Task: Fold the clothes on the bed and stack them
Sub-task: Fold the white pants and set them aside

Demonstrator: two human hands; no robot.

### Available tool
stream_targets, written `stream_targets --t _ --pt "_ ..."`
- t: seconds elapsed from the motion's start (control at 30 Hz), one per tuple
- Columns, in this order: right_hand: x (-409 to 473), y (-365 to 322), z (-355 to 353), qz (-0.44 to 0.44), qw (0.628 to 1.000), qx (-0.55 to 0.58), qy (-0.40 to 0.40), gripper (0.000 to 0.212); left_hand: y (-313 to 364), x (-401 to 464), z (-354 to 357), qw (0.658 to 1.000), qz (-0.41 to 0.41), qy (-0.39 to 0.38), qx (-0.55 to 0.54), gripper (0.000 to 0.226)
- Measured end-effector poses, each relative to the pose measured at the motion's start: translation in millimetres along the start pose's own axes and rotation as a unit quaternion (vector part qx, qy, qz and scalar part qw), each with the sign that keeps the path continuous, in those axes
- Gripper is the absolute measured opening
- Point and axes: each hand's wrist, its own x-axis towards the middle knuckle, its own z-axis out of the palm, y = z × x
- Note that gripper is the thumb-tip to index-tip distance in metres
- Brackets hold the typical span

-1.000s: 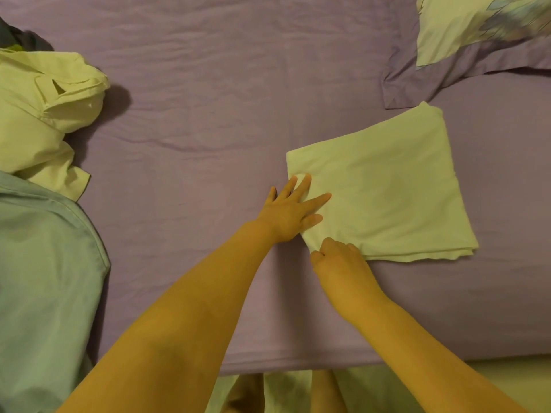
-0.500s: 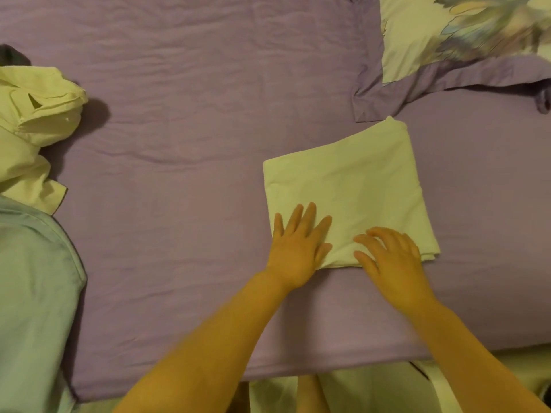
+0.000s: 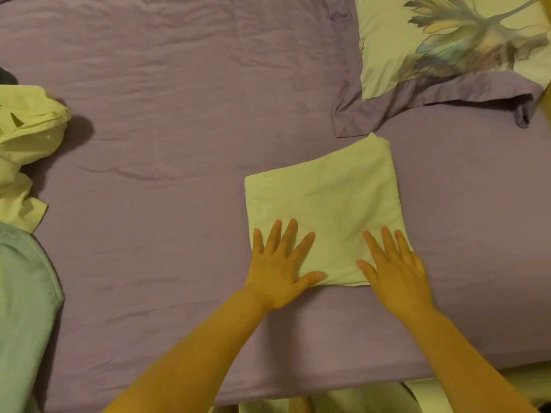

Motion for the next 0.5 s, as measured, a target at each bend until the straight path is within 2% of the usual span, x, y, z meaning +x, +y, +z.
stream_targets --t 0.07,0.2,0.37,0.5 --pt "8 -4 -9 0.024 1.000 0.013 -0.001 0.072 8 11 -7 0.999 -0.012 0.038 -0.015 0.074" --pt "33 -5 -20 0.050 0.998 0.039 0.002 0.078 11 44 -12 0.998 0.018 0.058 0.011 0.073" --pt "51 5 -9 0.028 0.997 0.014 -0.072 0.081 9 56 -6 0.999 0.016 0.021 0.037 0.077" --pt "53 3 -15 0.063 0.993 0.086 -0.055 0.069 12 56 -7 1.000 0.000 0.015 0.019 0.077"
